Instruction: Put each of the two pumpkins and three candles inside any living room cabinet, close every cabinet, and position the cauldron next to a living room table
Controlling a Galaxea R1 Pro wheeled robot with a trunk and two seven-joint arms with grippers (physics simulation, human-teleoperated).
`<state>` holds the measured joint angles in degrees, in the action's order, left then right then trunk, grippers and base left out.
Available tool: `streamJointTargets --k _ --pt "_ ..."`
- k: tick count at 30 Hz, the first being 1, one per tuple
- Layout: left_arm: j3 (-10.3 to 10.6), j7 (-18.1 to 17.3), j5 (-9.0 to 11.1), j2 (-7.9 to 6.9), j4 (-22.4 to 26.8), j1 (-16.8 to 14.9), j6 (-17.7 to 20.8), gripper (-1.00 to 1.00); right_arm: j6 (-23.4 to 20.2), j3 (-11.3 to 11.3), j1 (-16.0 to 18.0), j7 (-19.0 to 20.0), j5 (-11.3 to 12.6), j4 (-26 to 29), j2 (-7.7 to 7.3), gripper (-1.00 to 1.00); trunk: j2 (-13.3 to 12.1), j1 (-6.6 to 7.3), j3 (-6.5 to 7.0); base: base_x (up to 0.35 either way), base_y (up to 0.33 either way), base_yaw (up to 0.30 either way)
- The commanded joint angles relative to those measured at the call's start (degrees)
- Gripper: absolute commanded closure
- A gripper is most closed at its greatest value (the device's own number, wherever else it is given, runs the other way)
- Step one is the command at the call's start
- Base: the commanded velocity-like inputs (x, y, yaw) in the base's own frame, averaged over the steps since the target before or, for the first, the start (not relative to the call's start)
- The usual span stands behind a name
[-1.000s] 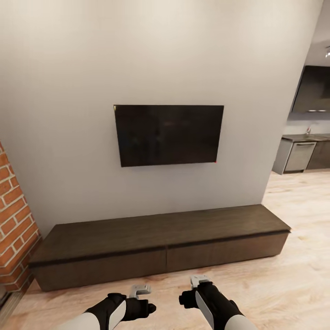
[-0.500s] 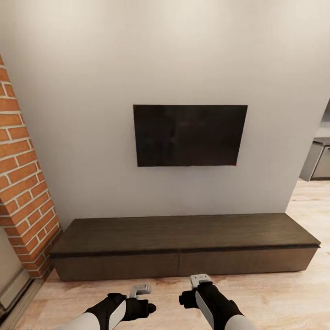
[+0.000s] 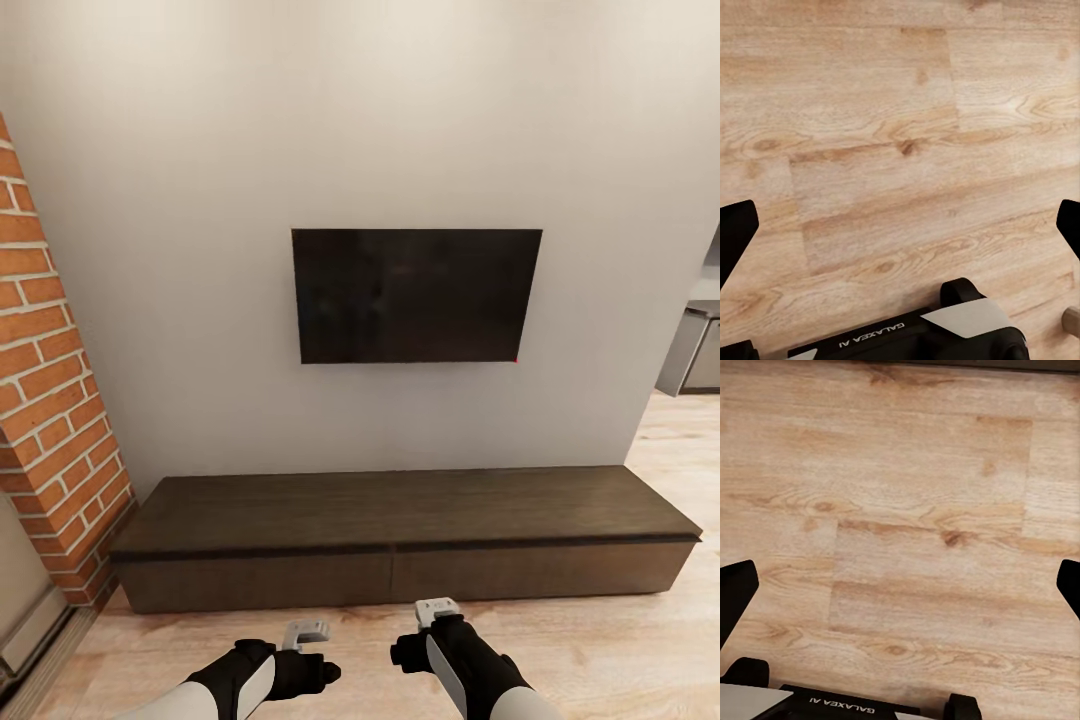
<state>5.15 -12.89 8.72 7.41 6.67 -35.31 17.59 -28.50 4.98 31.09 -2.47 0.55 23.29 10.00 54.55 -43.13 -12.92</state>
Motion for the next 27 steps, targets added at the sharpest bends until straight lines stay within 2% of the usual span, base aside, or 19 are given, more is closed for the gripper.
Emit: streamJointTargets --k 1,27 --pt "0.5 0.0 0.6 -0.03 0.1 0.0 0.3 -1.0 -0.3 0.2 0.0 -0.3 0.1 0.1 0.0 -1.0 0.1 -0.01 -0.08 0.0 0.0 0.001" --pt "0.6 -0.3 0.6 -0.1 0.2 0.0 0.4 -1.0 -0.3 -0.1 -0.1 -0.3 0.1 0.1 -0.2 -1.0 0.1 -0.01 -0.08 0.0 0.0 0.0"
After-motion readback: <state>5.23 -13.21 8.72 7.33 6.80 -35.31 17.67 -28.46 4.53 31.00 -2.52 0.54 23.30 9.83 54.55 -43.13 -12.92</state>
